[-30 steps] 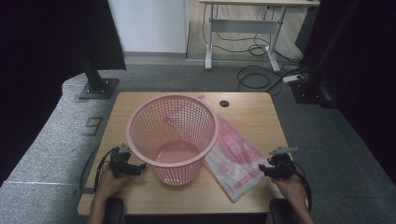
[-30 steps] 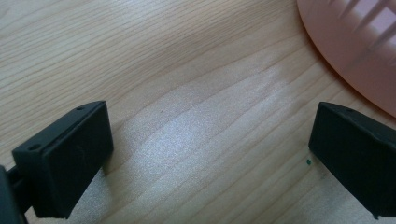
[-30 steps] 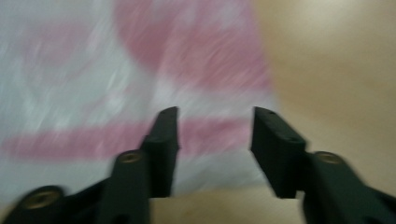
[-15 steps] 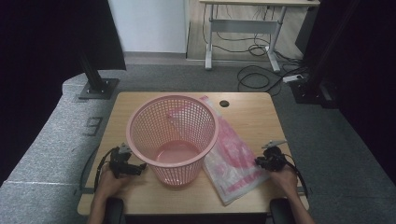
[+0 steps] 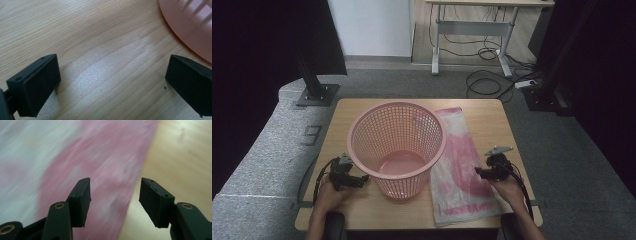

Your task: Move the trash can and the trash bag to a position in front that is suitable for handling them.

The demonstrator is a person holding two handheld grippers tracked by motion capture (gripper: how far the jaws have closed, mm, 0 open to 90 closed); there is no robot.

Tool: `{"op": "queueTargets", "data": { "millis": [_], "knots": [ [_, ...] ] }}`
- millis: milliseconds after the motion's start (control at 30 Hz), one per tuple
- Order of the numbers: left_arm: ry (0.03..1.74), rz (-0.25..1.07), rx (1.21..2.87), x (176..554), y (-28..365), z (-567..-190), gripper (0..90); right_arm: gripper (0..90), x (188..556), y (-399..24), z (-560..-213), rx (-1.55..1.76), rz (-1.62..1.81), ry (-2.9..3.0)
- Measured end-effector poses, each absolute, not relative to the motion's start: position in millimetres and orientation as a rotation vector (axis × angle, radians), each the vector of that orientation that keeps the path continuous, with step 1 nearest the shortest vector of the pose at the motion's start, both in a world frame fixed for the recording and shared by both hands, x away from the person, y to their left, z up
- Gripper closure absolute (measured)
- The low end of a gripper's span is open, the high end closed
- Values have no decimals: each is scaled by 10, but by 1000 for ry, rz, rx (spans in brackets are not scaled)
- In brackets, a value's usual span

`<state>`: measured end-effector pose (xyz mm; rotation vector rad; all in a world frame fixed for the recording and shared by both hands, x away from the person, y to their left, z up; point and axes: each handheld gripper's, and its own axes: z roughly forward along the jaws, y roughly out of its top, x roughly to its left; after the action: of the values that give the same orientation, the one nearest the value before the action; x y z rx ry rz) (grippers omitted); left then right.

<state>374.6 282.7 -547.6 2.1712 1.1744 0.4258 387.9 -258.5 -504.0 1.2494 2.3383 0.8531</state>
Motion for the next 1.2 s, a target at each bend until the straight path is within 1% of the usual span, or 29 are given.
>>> {"op": "queueTargets", "data": {
  "millis": [33,100,133,167,300,400,433,467,533,567,600,633,667,700,733,833,967,1000,1033,1067,1100,1133,1167,1200],
  "knots": [
    [1174,426,2171,3746,2827,-5476,0,453,3879,-2585,-5040,1249,853,2338],
    [1174,427,2171,3746,2827,-5476,0,515,4084,-2581,-5140,1270,853,2357],
    [1174,427,2171,3746,2827,-5476,0,567,4189,-2559,-5244,1292,802,2379],
    [1174,427,2171,3746,2827,-5476,0,599,4202,-2546,-5289,1292,789,2390],
    [1174,427,2171,3746,2827,-5476,0,611,4072,-2469,-5323,1287,846,2440],
    [1174,427,2172,3746,2827,-5476,0,587,3759,-2281,-5301,1190,857,2554],
    [1175,429,2170,3746,2825,-5478,0,540,3587,-2191,-5252,1119,814,2634],
    [1174,427,2171,3746,2826,-5476,0,540,3587,-2191,-5252,1119,814,2634],
    [1173,427,2173,3748,2826,-5476,0,499,3548,-2204,-5172,1074,794,2577],
    [1173,427,2173,3749,2826,-5476,0,473,3584,-2251,-5118,1075,792,2529],
    [1173,426,2173,3749,2825,-5476,0,440,3796,-2414,-5029,1184,818,2405],
    [1173,426,2173,3749,2825,-5476,0,440,3796,-2414,-5029,1184,818,2405],
    [1173,426,2173,3750,2825,-5475,0,437,3885,-2471,-5012,1219,825,2372],
    [1172,425,2175,3752,2825,-5475,0,423,4143,-2588,-4997,1275,804,2296],
    [1172,425,2175,3752,2825,-5475,0,423,4143,-2588,-4997,1275,804,2296],
    [1171,424,2175,3753,2824,-5473,0,421,4547,-2660,-5033,1336,784,2246],
    [1170,422,2177,3754,2826,-5472,0,434,4935,-2619,-5128,1437,840,2229],
    [1170,422,2177,3753,2826,-5472,0,527,5054,-2578,-5182,1479,854,2237],
    [1170,422,2177,3753,2826,-5472,0,527,5054,-2578,-5182,1479,854,2237],
    [1170,422,2177,3753,2825,-5472,0,713,5137,-2519,-5241,1472,815,2266],
    [1170,422,2177,3753,2825,-5472,0,713,5137,-2519,-5241,1472,815,2266],
    [1171,422,2177,3754,2825,-5472,0,826,5146,-2510,-5281,1457,776,2283],
    [1171,422,2177,3753,2825,-5472,0,826,5146,-2510,-5281,1457,776,2283],
    [1170,423,2176,3753,2825,-5473,0,857,5144,-2531,-5306,1470,767,2286]
  ]
}}
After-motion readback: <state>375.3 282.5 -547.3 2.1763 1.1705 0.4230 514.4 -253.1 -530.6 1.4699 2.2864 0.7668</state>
